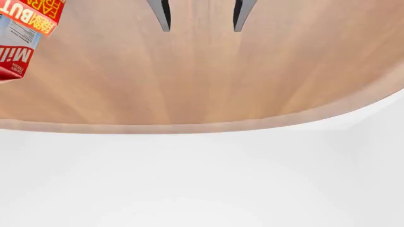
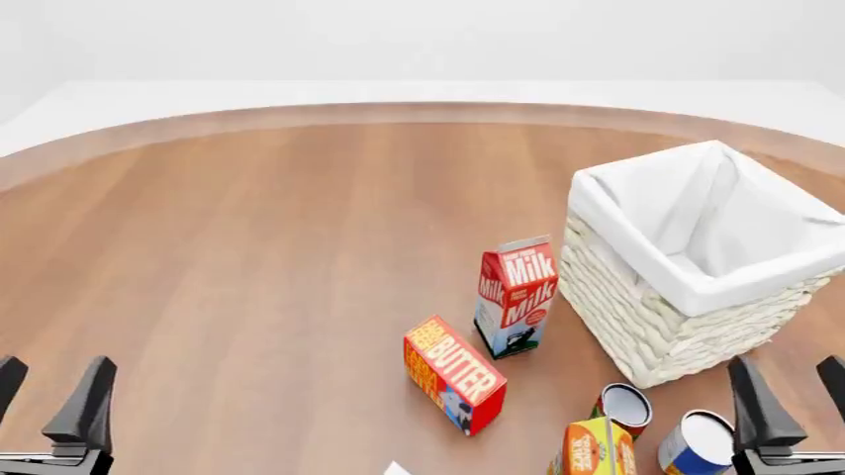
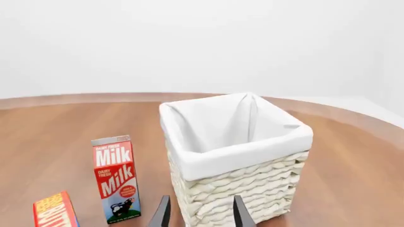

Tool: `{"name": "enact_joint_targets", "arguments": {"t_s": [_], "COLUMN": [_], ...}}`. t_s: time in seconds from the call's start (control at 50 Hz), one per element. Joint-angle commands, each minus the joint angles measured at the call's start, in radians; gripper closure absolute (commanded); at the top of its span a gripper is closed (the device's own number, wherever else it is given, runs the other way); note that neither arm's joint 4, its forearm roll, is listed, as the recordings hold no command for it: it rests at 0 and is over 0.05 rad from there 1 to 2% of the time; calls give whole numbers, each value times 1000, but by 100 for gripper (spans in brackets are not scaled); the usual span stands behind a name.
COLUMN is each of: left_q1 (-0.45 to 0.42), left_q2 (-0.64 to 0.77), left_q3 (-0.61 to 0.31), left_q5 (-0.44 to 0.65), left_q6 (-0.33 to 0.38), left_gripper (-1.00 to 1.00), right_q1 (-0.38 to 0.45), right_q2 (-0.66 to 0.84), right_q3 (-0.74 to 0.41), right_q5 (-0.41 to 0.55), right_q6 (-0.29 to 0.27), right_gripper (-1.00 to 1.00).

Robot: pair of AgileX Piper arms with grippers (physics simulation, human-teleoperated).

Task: Pick up the cream cheese box and the butter, and put them in the basket.

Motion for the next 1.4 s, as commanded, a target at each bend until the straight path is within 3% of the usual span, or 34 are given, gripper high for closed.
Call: {"name": "enact_joint_targets", "arguments": {"t_s": [0.02, 0.08, 0.2, 0.34, 0.58, 0.64, 0.72, 0.8, 1.02, 1.08, 1.22, 1.32, 1.4], "left_q1": [0, 0, 0, 0, 0, 0, 0, 0, 0, 0, 0, 0, 0], "left_q2": [0, 0, 0, 0, 0, 0, 0, 0, 0, 0, 0, 0, 0], "left_q3": [0, 0, 0, 0, 0, 0, 0, 0, 0, 0, 0, 0, 0], "left_q5": [0, 0, 0, 0, 0, 0, 0, 0, 0, 0, 0, 0, 0], "left_q6": [0, 0, 0, 0, 0, 0, 0, 0, 0, 0, 0, 0, 0], "left_gripper": [-100, -100, -100, -100, -100, -100, -100, -100, -100, -100, -100, -100, -100], "right_q1": [9, 13, 56, 166, 336, 360, 404, 427, 539, 558, 609, 653, 689], "right_q2": [28, 66, 27, 17, 163, 194, 227, 277, 403, 443, 471, 538, 585], "right_q3": [-3, -2, -49, -223, -413, -431, -432, -472, -569, -606, -652, -681, -693], "right_q5": [-10, -33, 43, 202, 298, 301, 282, 285, 322, 346, 363, 363, 354], "right_q6": [-3, -3, -15, -25, -66, -72, -124, -114, -171, -152, -208, -177, -189], "right_gripper": [-100, -100, -100, -100, -100, -100, -100, -100, -100, -100, -100, -100, -100]}}
